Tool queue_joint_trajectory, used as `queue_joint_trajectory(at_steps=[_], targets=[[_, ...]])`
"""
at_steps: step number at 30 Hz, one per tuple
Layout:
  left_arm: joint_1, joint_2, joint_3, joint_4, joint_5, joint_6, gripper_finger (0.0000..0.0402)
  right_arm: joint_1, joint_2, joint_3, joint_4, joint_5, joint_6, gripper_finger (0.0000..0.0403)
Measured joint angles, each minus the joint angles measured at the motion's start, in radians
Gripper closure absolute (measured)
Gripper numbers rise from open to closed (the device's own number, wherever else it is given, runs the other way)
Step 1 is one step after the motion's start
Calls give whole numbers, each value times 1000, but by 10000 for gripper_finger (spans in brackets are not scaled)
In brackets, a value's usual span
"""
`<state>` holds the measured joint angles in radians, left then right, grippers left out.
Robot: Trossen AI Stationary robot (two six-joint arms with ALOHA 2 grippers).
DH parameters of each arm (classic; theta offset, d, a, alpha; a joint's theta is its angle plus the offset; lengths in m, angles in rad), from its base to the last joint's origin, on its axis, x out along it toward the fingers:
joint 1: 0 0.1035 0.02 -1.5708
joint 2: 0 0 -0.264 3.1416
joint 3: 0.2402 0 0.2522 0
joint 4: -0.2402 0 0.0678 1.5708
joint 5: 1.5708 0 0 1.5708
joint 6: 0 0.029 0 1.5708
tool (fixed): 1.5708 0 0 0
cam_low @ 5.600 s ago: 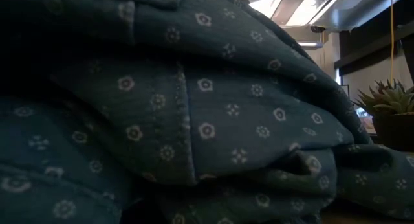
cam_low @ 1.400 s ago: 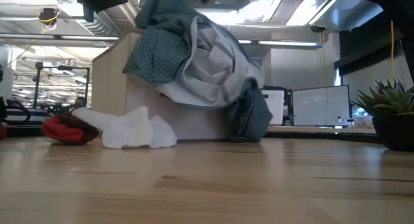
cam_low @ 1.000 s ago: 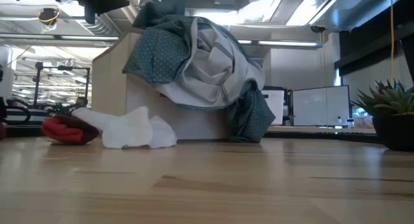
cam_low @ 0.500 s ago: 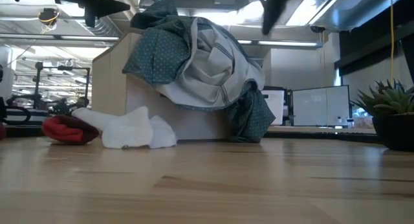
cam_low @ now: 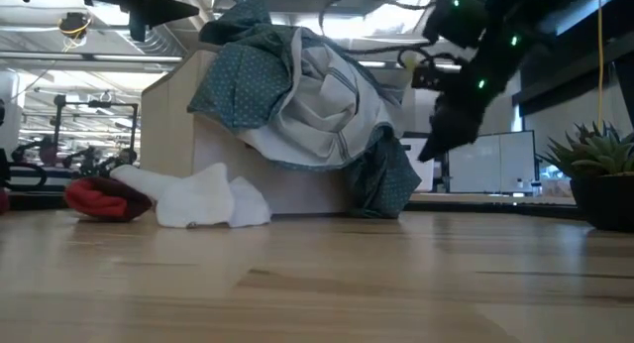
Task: Sort clothes
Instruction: Put the green patterned shirt into the laundry organizer
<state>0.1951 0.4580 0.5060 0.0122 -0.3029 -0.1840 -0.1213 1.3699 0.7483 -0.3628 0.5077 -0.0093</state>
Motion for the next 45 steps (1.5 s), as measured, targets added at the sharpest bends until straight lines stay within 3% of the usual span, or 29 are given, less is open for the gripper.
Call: queue_joint_trajectory(at_steps=[4,7,10,20,25,30,37,42,45], targets=[[0,0,0,9,-1,0,231,-12,65,-87,251,-44,-47,212],[0,0,0,9,-1,7,231,-10,96,-70,410,-109,-48,212],[0,0,0,7,-2,13,231,2,101,-24,460,-178,-48,212],[0,0,0,3,-2,1,231,36,80,323,499,-213,-73,212],[0,1,0,6,-2,1,231,-30,194,503,668,-250,-100,216],[0,1,0,11,-2,13,231,-93,414,762,587,-351,-67,236],[0,15,0,40,9,19,231,-116,677,1055,196,-439,-3,257],[-2,118,1,94,19,8,231,-105,684,1153,-2,-371,-120,264],[-2,184,1,147,92,8,231,-92,640,1205,-68,-352,-130,268]])
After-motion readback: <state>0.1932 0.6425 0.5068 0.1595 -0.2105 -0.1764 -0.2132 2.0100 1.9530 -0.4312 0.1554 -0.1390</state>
